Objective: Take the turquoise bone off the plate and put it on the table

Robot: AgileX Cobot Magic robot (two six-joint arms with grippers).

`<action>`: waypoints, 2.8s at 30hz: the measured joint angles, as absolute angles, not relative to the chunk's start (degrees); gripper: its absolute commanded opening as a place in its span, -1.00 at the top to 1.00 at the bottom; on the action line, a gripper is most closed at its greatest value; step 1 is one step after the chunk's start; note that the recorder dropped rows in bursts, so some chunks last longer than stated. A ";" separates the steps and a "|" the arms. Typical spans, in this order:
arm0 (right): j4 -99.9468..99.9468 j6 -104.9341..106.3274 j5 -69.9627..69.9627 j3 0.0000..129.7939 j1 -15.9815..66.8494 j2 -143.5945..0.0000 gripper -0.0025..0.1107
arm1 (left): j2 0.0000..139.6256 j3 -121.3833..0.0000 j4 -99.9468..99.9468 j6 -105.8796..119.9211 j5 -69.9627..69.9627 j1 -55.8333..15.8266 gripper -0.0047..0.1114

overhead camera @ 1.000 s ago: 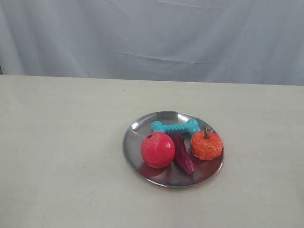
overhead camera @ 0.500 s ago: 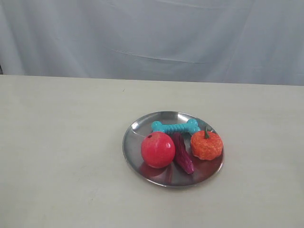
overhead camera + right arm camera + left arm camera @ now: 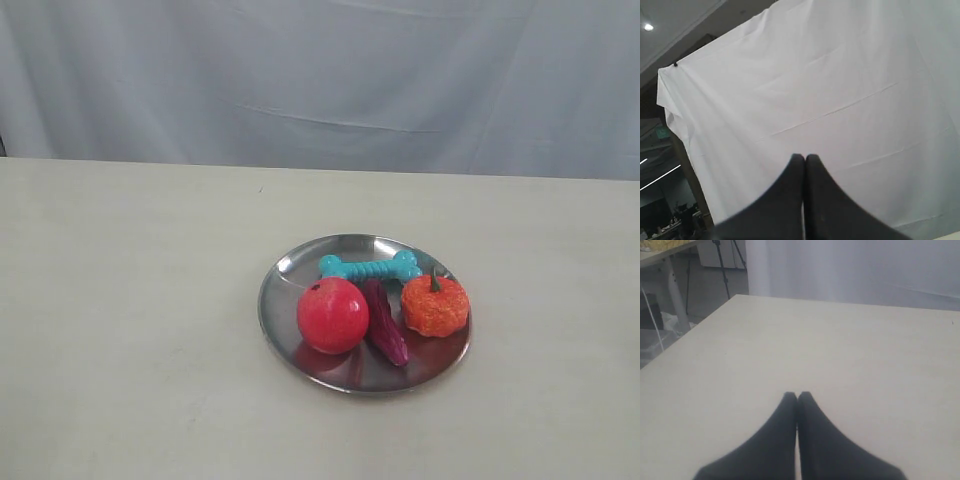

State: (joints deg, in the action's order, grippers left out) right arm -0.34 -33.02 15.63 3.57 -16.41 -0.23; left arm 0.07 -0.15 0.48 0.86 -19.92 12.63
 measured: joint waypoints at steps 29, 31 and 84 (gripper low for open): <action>5.55 -1.94 -52.90 84.64 -0.28 -64.65 0.96 | 0.07 -0.15 0.48 0.86 -19.92 12.63 0.92; 5.67 0.00 -55.86 88.84 -0.28 -67.68 0.96 | 0.07 -0.15 0.48 0.86 -19.92 12.63 0.92; -12.72 48.64 -65.07 101.39 -13.52 -119.02 0.84 | 0.07 -0.15 0.48 0.86 -19.92 12.63 0.92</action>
